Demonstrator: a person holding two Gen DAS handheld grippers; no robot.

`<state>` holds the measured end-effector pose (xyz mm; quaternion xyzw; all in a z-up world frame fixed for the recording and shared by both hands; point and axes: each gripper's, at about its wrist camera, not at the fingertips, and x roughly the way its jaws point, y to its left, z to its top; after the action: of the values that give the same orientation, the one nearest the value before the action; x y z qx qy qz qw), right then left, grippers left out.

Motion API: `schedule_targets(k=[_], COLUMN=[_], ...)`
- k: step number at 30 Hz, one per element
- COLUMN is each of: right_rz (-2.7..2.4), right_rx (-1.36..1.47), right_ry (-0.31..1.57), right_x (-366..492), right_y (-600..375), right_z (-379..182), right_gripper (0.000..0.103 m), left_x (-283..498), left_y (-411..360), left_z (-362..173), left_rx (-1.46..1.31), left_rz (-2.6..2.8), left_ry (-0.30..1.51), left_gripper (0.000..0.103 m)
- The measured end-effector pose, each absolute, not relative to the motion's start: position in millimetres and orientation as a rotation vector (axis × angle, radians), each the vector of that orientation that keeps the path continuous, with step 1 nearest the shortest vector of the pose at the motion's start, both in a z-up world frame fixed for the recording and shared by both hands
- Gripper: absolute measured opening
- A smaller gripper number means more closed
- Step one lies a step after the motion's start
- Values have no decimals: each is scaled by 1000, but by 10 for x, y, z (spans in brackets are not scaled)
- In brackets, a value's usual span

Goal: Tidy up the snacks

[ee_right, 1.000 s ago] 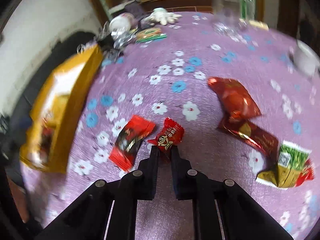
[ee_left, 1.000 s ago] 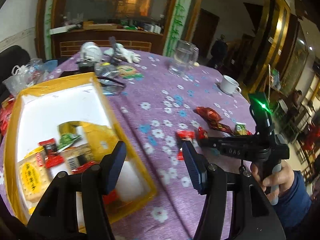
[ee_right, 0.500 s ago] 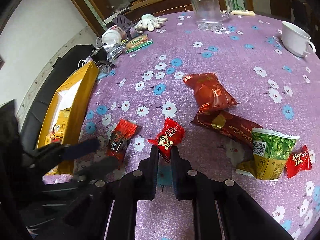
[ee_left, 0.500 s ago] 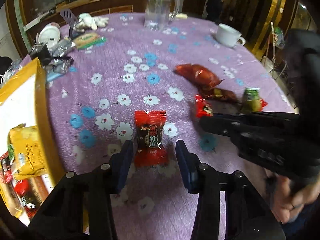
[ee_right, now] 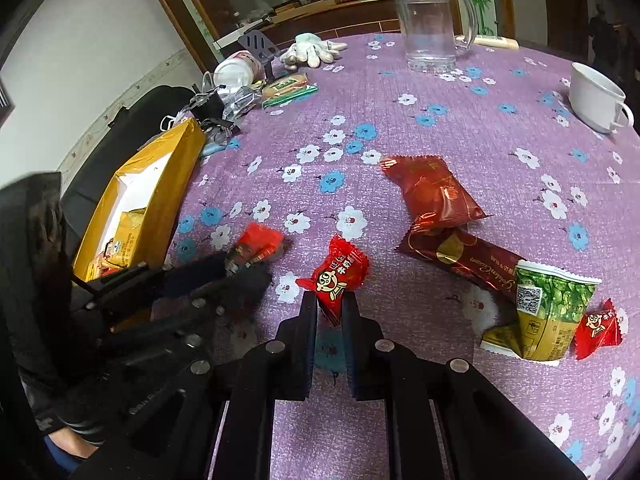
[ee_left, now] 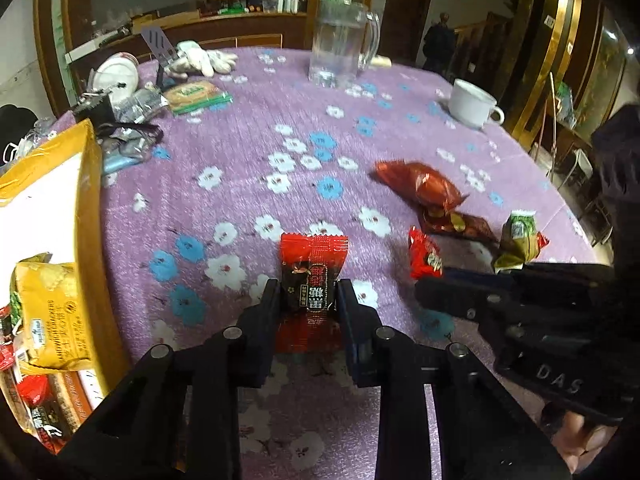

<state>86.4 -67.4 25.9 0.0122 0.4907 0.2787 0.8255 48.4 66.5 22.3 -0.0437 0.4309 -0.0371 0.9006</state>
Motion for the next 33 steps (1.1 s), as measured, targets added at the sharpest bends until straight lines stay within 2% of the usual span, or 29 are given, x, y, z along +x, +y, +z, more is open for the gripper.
schedule_targets(k=[10, 33], right_rz=[614, 607], right_rx=[-2, 22], right_ry=[977, 980], right_x=[798, 812], right_y=[-592, -635], right_z=[321, 304], right_gripper=[13, 13], left_x=[477, 386], left_y=[704, 631], left_z=[238, 333], left_rx=[-102, -13], left_rz=[-100, -52], left_ry=[873, 792], left_gripper=[25, 25])
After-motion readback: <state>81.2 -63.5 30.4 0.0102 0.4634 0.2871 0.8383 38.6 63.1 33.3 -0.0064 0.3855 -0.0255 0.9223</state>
